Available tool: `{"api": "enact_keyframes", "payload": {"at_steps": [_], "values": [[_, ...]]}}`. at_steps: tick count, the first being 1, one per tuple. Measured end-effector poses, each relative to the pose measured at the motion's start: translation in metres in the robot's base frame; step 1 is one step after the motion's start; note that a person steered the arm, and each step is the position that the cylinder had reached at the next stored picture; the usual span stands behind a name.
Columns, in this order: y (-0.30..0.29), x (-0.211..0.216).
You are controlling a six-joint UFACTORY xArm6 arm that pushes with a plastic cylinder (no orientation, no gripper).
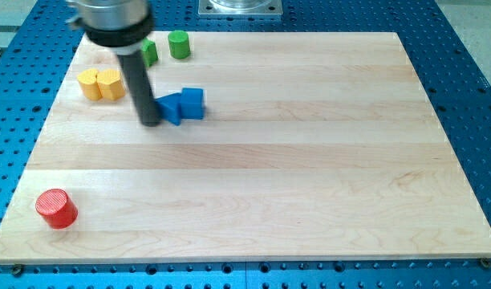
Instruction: Move the triangle into the cube
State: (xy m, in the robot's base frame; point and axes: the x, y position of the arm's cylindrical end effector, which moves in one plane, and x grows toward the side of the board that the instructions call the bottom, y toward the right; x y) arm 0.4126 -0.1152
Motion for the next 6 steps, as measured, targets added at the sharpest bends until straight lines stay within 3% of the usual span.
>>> {"api": "enact_keyframes", "payload": {"at_steps": [1,3,5,6], "values": [[0.069,-0.012],[-0.017,-0.033],[0.06,-0.043],[0.017,-0.056]]}}
